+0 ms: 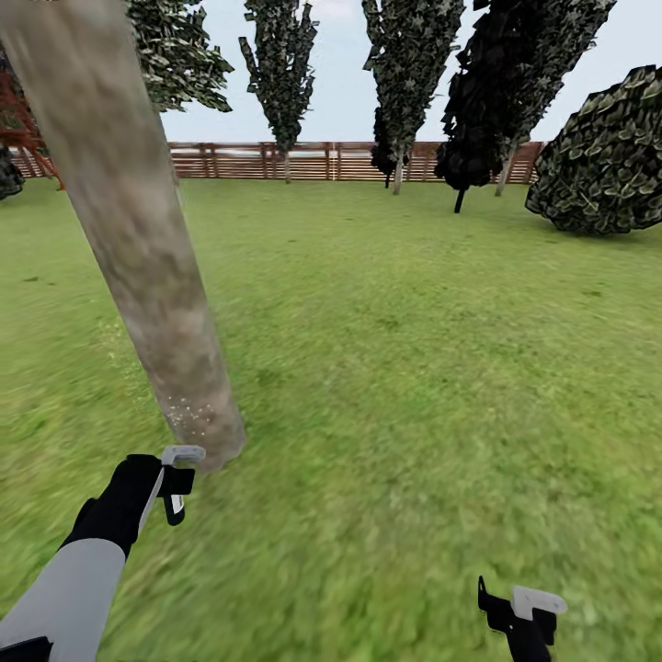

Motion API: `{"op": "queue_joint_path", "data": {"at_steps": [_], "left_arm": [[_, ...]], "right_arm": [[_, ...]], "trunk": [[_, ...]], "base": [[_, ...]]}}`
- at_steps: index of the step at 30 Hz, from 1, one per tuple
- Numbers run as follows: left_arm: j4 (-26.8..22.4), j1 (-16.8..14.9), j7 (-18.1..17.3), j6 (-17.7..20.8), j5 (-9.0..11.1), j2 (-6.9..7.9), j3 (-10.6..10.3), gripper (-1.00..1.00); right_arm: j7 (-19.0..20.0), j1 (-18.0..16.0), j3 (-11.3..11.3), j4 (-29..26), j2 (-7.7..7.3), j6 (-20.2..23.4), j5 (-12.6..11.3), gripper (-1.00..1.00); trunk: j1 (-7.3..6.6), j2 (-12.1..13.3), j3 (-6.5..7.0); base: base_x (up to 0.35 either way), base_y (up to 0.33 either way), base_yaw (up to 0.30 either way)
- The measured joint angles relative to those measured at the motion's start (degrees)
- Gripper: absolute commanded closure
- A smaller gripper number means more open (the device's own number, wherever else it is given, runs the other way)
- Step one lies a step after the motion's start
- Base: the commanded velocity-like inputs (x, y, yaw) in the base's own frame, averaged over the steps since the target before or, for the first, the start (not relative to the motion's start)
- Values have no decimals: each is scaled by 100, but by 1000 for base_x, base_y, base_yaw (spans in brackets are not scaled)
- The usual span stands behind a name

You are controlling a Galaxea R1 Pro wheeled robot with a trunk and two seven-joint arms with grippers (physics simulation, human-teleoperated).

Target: In the garden, pick up the pesticide atomizer on the floor and spray pesticide onto both trees until each tree trunk is fully covered.

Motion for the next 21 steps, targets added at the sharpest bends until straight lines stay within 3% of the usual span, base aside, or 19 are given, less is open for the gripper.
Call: {"op": "queue_joint_path", "data": {"at_steps": [9,14,21], "left_arm": [[3,0,2,-1,5,-3,0,100],[2,0,1,-603,14,-34,0,100],[-26,-39,-17,-689,24,-59,-57,100]], "right_arm": [[0,0,0,1,0,0,0,-100],[0,0,0,-4,0,-8,0,-100],[0,0,-1,-6,-9,-9,0,-100]], "trunk": [[0,0,0],[0,0,0],[0,0,0]], "base": [[101,-274,276],[183,-229,278],[41,-34,278]]}}
